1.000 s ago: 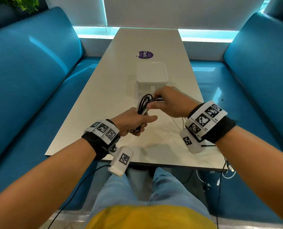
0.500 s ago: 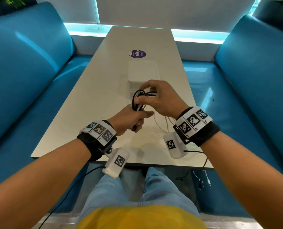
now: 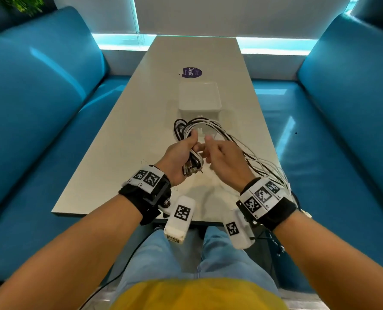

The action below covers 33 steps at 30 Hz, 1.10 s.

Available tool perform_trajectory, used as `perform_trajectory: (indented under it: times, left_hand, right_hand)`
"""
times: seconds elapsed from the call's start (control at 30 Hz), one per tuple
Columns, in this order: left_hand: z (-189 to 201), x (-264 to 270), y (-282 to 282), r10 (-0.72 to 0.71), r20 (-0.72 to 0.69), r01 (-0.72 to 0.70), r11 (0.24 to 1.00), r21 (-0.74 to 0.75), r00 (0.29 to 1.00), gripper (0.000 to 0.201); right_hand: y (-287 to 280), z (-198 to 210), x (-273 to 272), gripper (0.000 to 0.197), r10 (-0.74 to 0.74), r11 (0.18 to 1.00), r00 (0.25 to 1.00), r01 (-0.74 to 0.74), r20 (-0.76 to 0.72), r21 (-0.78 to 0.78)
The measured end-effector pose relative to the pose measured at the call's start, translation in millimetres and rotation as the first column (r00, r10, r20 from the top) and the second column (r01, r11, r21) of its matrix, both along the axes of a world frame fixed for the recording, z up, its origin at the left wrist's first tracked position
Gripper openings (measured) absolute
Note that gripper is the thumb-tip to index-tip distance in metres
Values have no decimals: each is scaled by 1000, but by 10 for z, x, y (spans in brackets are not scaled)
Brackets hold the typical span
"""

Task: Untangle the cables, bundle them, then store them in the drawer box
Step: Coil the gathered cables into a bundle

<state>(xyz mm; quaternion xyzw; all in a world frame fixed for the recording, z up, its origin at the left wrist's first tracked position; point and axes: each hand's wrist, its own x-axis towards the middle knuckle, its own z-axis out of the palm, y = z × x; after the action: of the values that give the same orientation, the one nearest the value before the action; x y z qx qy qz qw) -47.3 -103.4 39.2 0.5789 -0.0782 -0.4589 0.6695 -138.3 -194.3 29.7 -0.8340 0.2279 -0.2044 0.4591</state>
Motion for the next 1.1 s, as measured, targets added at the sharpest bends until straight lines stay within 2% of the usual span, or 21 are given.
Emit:
perform_trajectory:
  times: [0.07,0.17,0.27,0.4,0.6,0.67,0.77,0.83,0.9,0.97,1.0,1.03,1.1]
  left_hand:
    - [28,-39,-28,2,25,-3,1000,8,1000,52]
    - [49,-111,-75,27,78,-30,998,47,997,45]
    - [77,-148,-93,77,69,-81,995,56,995,47]
    - [103,-184,-85,69,63,-72,996,51,996,48]
    - [150,-254,-136,89,28,-90,995,34,996,42]
    - [150,-279,-162,102,12,-102,995,17,995,40]
    - [171,-304,-201,111,-38,-112,994,-17,993,37]
    - [176,-311,-214,100,-44,-102,994,-28,994,37]
    - [174,-305,-204,81,-41,-82,996,-28,996,36]
    - [154,-267,-171,56,-40,-57,998,-21,998,36]
    - [142,-235,-147,48,-37,-49,999,-24,998,36]
    - [135,-200,-119,41,-29,-42,999,-29,999,37]
    - [113,-113,-67,34,10,-33,999,-27,999,40]
  right_hand:
    - [37,-37,10,49,26,995,997,-19,-70,97]
    - [92,-45,99,70,-3,960,994,32,-106,278]
    - [136,-60,136,70,2,954,996,23,-84,299]
    - [96,-53,115,76,56,958,997,-36,-62,284]
    - [73,-7,37,66,66,932,998,-64,7,358]
    - [67,-10,26,64,52,942,999,-53,13,333]
    - [46,11,15,54,13,950,995,-43,98,311]
    - [30,-20,31,60,-9,960,994,-23,111,280]
    - [31,-54,31,68,-13,963,998,-5,69,268]
    - [17,-59,16,78,19,972,999,-10,-36,236]
    - [0,-20,-16,79,70,985,991,-50,-113,168]
    - [-27,36,-60,72,113,993,976,-104,-188,55]
    - [-118,160,-148,47,70,966,973,-121,-221,-228]
